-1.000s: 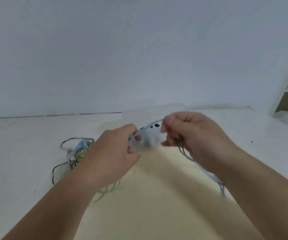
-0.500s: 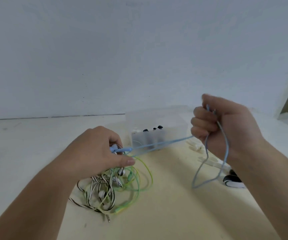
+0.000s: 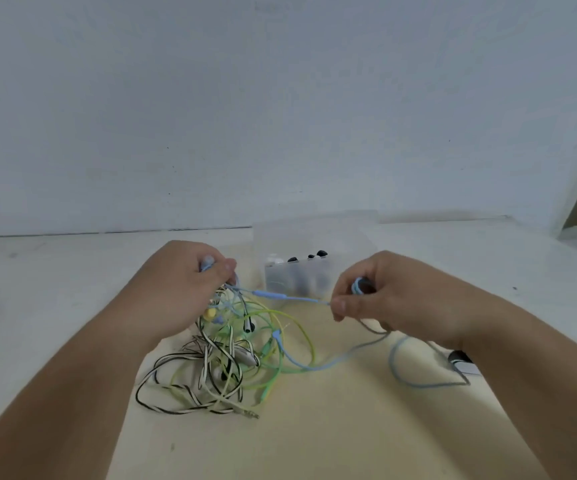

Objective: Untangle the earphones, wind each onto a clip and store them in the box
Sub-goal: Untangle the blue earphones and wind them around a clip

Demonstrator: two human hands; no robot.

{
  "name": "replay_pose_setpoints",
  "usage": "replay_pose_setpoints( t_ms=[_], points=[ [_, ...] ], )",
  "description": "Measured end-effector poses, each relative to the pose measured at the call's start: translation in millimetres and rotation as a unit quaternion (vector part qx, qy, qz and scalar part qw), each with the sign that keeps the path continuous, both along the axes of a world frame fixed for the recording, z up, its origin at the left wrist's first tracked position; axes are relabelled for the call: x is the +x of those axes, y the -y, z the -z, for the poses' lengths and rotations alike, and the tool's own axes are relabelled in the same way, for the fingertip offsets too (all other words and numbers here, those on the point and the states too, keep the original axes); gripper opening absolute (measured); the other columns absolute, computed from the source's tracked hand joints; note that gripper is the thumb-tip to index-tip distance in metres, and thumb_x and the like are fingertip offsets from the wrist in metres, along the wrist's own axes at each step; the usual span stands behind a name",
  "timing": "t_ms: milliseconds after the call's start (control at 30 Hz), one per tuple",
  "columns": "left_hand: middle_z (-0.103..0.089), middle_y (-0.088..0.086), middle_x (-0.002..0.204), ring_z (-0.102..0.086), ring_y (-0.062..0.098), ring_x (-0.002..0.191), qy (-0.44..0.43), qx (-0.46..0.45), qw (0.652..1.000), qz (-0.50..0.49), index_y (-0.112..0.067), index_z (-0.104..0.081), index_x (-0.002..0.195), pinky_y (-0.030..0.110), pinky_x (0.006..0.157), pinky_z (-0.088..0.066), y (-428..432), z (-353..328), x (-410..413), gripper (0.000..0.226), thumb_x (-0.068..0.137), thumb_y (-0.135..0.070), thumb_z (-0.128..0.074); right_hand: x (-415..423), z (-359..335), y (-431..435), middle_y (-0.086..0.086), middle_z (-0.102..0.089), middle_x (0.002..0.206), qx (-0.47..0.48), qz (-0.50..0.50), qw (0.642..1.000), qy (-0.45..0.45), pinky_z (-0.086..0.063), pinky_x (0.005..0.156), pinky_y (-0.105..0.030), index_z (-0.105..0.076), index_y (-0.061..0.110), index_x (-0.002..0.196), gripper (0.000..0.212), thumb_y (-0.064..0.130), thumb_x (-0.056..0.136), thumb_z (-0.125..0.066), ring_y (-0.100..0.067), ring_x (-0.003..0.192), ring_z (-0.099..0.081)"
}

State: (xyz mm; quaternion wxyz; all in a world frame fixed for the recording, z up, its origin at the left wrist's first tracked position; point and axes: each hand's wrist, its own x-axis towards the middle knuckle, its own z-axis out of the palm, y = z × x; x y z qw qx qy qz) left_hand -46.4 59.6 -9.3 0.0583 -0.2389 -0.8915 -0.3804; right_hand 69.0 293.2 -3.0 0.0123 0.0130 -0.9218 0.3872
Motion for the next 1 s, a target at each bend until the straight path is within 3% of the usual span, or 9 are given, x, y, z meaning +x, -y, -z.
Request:
replay_pose_setpoints(
  t_ms=[67,167,267,367,467,667,833,933,1000],
  points=[
    [-0.071,0.003,0.08,-0.063,0.02,0.079,0.003,0.02,0.999,-0.04,-0.018,-0.073,0.072,0.028,0.064,-0.04,1,2,-4,0.033,0.098,-0.03,-0.056,1,-3,-1,-0.003,-0.05,0.066,-0.081,0.024,0.996,-0.032,-0.035,0.054,-0.022,-0.067,0.017,0.069,0.021,0.026,0.089,-0.068,-0.017,0.06,-0.042],
    [-0.066,0.013,0.077,-0.059,0.026,0.074,-0.003,0.024,0.997,-0.078,-0.008,-0.07,0.079,0.033,0.065,-0.039,0,5,-8,0.036,0.1,-0.032,-0.053,0,-4,1,-0.008,-0.07,0.081,-0.253,0.032,0.964,-0.078,-0.038,0.066,-0.037,-0.065,0.007,0.067,0.018,0.016,0.081,-0.058,-0.022,0.074,-0.053],
    [-0.059,0.008,0.069,-0.055,0.023,0.067,-0.002,0.035,0.994,-0.104,-0.011,-0.068,0.075,0.03,0.059,-0.034,-1,6,-9,0.034,0.098,-0.032,-0.056,0,-5,7,-0.014,-0.075,0.089,-0.317,0.03,0.942,-0.108,-0.042,0.071,-0.033,-0.062,0.014,0.059,0.034,0.005,0.089,-0.051,-0.02,0.082,-0.062],
    [-0.06,0.005,0.075,-0.056,0.024,0.069,-0.014,0.053,0.988,-0.145,-0.015,-0.063,0.072,0.031,0.06,-0.035,1,3,-11,0.034,0.099,-0.034,-0.054,1,-5,6,-0.005,-0.071,0.071,-0.205,0.064,0.968,-0.13,-0.039,0.066,-0.03,-0.063,0.014,0.064,0.029,0.012,0.093,-0.059,-0.017,0.066,-0.054],
    [-0.062,0.0,0.09,-0.055,0.017,0.07,-0.035,0.102,0.977,-0.185,-0.016,-0.062,0.078,0.031,0.061,-0.036,5,0,-15,0.031,0.1,-0.035,-0.052,0,-2,1,0.007,-0.051,0.051,-0.068,0.091,0.988,-0.103,-0.033,0.048,-0.015,-0.065,0.013,0.066,0.021,0.019,0.082,-0.077,-0.009,0.047,-0.04],
    [-0.063,0.005,0.069,-0.061,0.034,0.069,-0.092,0.088,0.972,-0.196,-0.016,-0.061,0.066,0.037,0.065,-0.048,10,-3,-12,0.033,0.088,-0.039,-0.069,4,-1,0,0.017,-0.056,0.052,0.143,0.035,0.983,0.109,-0.036,0.05,-0.013,-0.077,0.03,0.081,0.007,0.031,0.075,-0.08,0.002,0.046,-0.049],
    [-0.065,0.0,0.065,-0.061,0.021,0.064,-0.053,-0.031,0.983,-0.174,-0.019,-0.065,0.064,0.029,0.06,-0.045,8,2,-10,0.03,0.079,-0.042,-0.079,7,-4,1,0.01,-0.045,0.045,0.167,0.024,0.973,0.156,-0.029,0.046,-0.017,-0.07,0.024,0.062,0.021,0.039,0.074,-0.079,-0.004,0.043,-0.037],
    [-0.067,-0.005,0.074,-0.062,0.021,0.075,-0.035,-0.059,0.985,-0.156,-0.023,-0.067,0.067,0.033,0.071,-0.049,4,5,-10,0.029,0.083,-0.047,-0.072,7,-1,0,0.01,-0.066,0.059,0.187,0.046,0.97,0.146,-0.039,0.056,-0.02,-0.074,0.025,0.068,0.019,0.043,0.069,-0.08,-0.003,0.054,-0.051],
    [-0.068,-0.004,0.073,-0.062,0.016,0.071,-0.041,-0.04,0.99,-0.13,-0.022,-0.069,0.067,0.03,0.066,-0.043,0,4,-7,0.029,0.087,-0.044,-0.07,4,4,-1,0.009,-0.074,0.078,0.192,0.064,0.97,0.133,-0.045,0.063,-0.022,-0.077,0.028,0.079,0.02,0.046,0.069,-0.08,-0.005,0.07,-0.062]
  ],
)
